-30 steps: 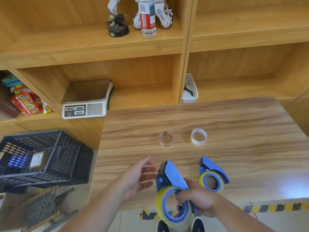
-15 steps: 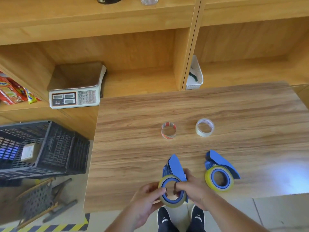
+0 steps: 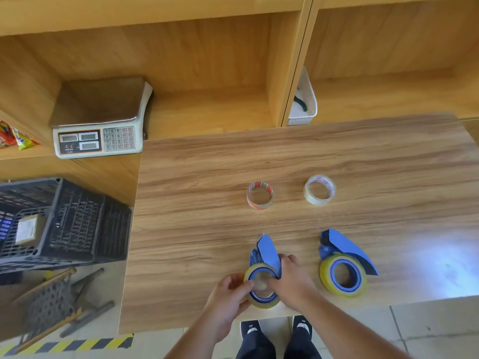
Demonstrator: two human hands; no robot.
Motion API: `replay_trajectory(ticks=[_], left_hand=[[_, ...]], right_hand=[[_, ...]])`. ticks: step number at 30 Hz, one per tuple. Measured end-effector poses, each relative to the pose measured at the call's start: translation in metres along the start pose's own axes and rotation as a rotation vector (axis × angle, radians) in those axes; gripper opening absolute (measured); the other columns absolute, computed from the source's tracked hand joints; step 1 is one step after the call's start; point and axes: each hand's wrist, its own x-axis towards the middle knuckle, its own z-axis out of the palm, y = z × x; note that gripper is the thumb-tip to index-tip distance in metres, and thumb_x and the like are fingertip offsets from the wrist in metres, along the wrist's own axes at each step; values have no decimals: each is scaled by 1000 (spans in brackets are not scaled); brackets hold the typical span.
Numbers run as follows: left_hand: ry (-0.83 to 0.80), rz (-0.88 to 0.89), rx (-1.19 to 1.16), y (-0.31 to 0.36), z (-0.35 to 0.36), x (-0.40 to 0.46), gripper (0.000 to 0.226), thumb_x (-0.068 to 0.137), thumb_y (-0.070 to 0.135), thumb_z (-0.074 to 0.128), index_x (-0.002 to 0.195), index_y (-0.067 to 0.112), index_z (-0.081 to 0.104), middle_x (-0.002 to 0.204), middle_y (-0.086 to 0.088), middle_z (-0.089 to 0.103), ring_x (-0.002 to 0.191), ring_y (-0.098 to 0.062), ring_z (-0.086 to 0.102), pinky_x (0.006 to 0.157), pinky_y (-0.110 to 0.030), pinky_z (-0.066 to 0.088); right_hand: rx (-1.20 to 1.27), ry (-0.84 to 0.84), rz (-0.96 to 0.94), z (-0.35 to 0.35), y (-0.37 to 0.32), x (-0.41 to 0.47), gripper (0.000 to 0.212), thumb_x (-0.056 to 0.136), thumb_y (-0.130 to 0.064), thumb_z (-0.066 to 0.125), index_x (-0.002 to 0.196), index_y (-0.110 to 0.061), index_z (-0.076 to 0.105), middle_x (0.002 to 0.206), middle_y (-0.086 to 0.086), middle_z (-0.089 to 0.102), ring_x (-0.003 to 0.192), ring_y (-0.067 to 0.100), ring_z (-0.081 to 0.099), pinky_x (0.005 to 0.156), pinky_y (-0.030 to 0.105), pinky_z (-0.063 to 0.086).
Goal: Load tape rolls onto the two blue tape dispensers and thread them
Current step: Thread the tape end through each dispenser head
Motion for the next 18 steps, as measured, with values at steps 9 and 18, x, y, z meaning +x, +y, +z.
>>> replay_trajectory(ticks=[9, 18], left_hand=[[104, 48, 172, -9, 4, 16, 57, 53, 51, 86, 102, 23, 78, 97, 0, 80, 91, -16, 78, 89, -36, 63], [188, 41, 252, -13, 9, 22, 36, 60, 49, 81, 90, 31, 76, 92, 5, 80, 86, -16, 78, 87, -45, 63]], right_hand=[[-47, 8, 3, 10, 12, 13, 50, 87, -28, 66, 132, -23, 46, 122, -5, 46, 89, 17, 62, 73, 29, 50], [-85, 11, 4, 17, 21, 23, 50, 85, -26, 68, 130, -24, 45, 124, -2, 47, 92, 19, 64, 79, 35, 57]])
